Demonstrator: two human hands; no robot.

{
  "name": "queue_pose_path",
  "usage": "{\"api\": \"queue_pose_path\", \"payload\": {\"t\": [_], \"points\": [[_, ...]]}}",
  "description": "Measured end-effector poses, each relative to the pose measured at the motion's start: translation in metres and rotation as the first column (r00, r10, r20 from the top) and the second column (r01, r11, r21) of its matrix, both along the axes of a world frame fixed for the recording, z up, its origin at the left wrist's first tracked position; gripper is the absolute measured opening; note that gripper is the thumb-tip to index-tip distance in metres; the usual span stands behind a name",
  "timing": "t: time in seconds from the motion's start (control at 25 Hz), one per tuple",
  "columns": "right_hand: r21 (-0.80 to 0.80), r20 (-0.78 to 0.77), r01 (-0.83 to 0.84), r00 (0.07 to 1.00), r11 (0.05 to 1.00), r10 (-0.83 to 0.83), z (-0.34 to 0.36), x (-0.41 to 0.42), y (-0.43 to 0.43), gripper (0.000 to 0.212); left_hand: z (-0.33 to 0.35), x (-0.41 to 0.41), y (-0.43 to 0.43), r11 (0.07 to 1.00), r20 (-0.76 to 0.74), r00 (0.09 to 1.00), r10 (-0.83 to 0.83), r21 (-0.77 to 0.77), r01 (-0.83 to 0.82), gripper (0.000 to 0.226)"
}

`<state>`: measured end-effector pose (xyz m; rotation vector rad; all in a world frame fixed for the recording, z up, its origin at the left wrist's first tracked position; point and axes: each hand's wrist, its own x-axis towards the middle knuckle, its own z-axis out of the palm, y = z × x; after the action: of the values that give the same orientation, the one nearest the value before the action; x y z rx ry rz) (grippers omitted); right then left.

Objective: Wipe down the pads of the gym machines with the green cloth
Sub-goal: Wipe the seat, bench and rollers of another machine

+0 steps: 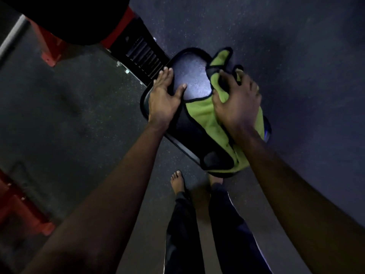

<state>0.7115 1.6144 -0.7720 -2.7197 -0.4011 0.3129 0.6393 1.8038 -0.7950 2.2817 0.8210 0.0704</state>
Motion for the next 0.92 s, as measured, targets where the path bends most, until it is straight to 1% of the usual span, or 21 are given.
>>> {"api": "queue_pose_path", "payload": {"t": [0.12,0.2,0.24,0.32,0.4,0.44,0.52,0.6,0.64,0.72,0.8,0.92], "points": [[-0.017,-0.028,0.091,0.995,0.996,-0.092,0.007,-0.028,-0.051,0.056,0.001,0.005,-0.008,0.998,-0.019,0.998,0.058,-0.003,-0.058,0.063],[-0.054,-0.033,0.112,0.993,0.992,-0.114,0.007,-0.030,-0.056,0.055,0.001,0.008,-0.017,0.995,-0.010,0.995,0.100,-0.005,-0.100,0.061],[-0.072,-0.030,0.103,0.994,0.992,-0.105,0.006,-0.025,-0.048,0.056,0.001,0.008,-0.019,0.995,-0.009,0.995,0.104,0.002,-0.104,0.061],[-0.098,-0.030,0.012,0.999,0.995,-0.015,0.005,-0.011,-0.023,0.057,0.002,0.007,-0.020,0.995,-0.016,0.996,0.092,0.032,-0.092,0.061],[-0.081,-0.067,-0.083,0.995,0.993,0.078,0.004,0.005,-0.005,0.056,0.003,0.001,-0.024,0.994,-0.009,0.997,0.077,0.074,-0.076,0.060],[-0.059,-0.081,-0.100,0.992,0.993,0.095,0.004,0.010,-0.005,0.056,0.004,-0.002,-0.029,0.994,0.010,0.999,0.048,0.097,-0.049,0.059],[-0.019,-0.080,-0.068,0.995,0.998,0.066,0.004,0.005,-0.023,0.056,0.007,-0.012,-0.045,0.993,0.062,0.996,-0.062,0.101,0.056,0.061],[0.021,-0.035,0.039,0.999,0.999,-0.038,0.006,-0.019,-0.056,0.055,0.008,-0.023,-0.066,0.989,0.084,0.986,-0.142,0.060,0.137,0.066],[0.048,-0.031,0.095,0.995,0.994,-0.093,0.008,-0.033,-0.072,0.055,0.008,-0.028,-0.075,0.988,0.077,0.986,-0.150,0.041,0.147,0.068],[0.068,-0.069,0.166,0.984,0.984,-0.162,0.008,-0.053,-0.093,0.054,0.006,-0.032,-0.086,0.995,0.071,0.993,-0.098,0.007,0.098,0.066],[0.023,-0.060,0.168,0.984,0.986,-0.166,0.006,-0.055,-0.088,0.055,0.006,-0.030,-0.087,0.999,0.080,0.996,-0.048,0.012,0.047,0.059],[-0.081,0.022,0.081,0.997,0.993,-0.079,0.006,-0.040,-0.057,0.055,0.007,-0.029,-0.084,0.997,0.127,0.990,-0.060,0.045,0.055,0.046]]}}
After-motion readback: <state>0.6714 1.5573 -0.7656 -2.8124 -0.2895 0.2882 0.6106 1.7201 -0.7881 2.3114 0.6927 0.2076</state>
